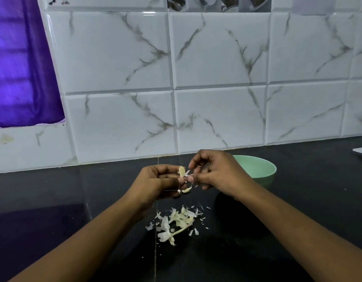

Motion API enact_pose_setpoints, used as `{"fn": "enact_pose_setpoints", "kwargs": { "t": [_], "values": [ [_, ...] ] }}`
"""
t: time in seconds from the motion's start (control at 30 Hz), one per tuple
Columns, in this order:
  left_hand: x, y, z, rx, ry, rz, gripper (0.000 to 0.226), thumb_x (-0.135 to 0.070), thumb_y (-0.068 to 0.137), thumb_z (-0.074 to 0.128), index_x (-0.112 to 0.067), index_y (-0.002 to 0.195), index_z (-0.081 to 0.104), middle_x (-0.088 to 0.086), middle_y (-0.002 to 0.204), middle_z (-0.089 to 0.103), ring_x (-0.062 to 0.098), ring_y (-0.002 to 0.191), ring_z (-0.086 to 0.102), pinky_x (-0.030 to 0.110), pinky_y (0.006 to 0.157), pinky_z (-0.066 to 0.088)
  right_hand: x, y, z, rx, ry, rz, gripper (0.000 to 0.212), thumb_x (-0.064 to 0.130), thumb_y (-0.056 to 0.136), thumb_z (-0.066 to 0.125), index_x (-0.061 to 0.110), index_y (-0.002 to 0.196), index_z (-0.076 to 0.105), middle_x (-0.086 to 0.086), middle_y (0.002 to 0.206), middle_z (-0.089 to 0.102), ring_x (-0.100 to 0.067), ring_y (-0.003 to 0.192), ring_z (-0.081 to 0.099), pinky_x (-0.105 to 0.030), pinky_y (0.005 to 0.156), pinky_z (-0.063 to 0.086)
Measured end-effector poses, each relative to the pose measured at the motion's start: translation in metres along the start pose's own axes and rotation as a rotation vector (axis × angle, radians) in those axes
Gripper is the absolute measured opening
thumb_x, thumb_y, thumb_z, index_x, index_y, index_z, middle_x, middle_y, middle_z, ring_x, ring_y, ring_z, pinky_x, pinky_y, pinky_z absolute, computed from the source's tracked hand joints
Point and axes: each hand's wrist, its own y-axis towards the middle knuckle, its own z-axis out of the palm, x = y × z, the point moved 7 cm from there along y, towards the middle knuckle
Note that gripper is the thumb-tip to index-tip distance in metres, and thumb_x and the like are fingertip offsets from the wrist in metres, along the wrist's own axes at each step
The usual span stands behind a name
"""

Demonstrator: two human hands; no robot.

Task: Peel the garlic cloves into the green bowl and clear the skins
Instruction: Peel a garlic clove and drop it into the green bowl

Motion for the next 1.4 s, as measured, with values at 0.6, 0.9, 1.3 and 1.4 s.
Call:
{"fn": "enact_pose_setpoints", "kwargs": {
  "t": [0.6,0.9,1.3,1.4],
  "values": [
    [-0.005,-0.004,0.006,-0.004,0.082,0.065,0.018,-0.012,0.079,0.07,-0.006,0.096,0.068,0.017,0.087,0.074,0.023,0.077,0.072,0.043,0.082,0.055,-0.003,0.0,0.009,0.049,-0.231,-0.022,0.009,0.015,0.079,0.069,0.018,0.072,0.064,0.003,0.06,0.061,-0.021,0.058,0.065,-0.032,0.053,0.054],
    [-0.001,-0.003,-0.005,-0.068,-0.03,-0.083,0.012,-0.015,0.086,0.065,-0.013,0.094,0.073,0.002,0.089,0.074,0.014,0.076,0.072,0.023,0.053,0.053,-0.009,-0.003,0.019,0.405,-0.504,-0.042,0.022,0.014,0.085,0.067,0.017,0.106,0.073,0.001,0.108,0.07,-0.005,0.099,0.063,-0.02,0.09,0.046],
    [-0.002,-0.009,0.006,0.082,0.06,-0.112,0.015,-0.021,0.076,0.069,-0.014,0.088,0.075,0.005,0.077,0.071,0.012,0.062,0.064,0.024,0.055,0.051,0.009,0.0,-0.003,0.113,-0.143,-0.13,0.028,0.007,0.068,0.082,0.02,0.081,0.061,-0.003,0.084,0.068,-0.018,0.07,0.067,-0.036,0.069,0.055],
    [-0.005,-0.01,0.008,0.106,0.073,-0.088,0.022,-0.026,0.069,0.07,-0.013,0.086,0.075,0.004,0.075,0.071,0.01,0.061,0.063,0.022,0.055,0.05,0.007,0.0,0.003,0.172,-0.07,-0.143,0.027,0.002,0.075,0.076,0.021,0.09,0.064,0.005,0.083,0.067,-0.008,0.067,0.064,-0.021,0.059,0.048]
  ]
}}
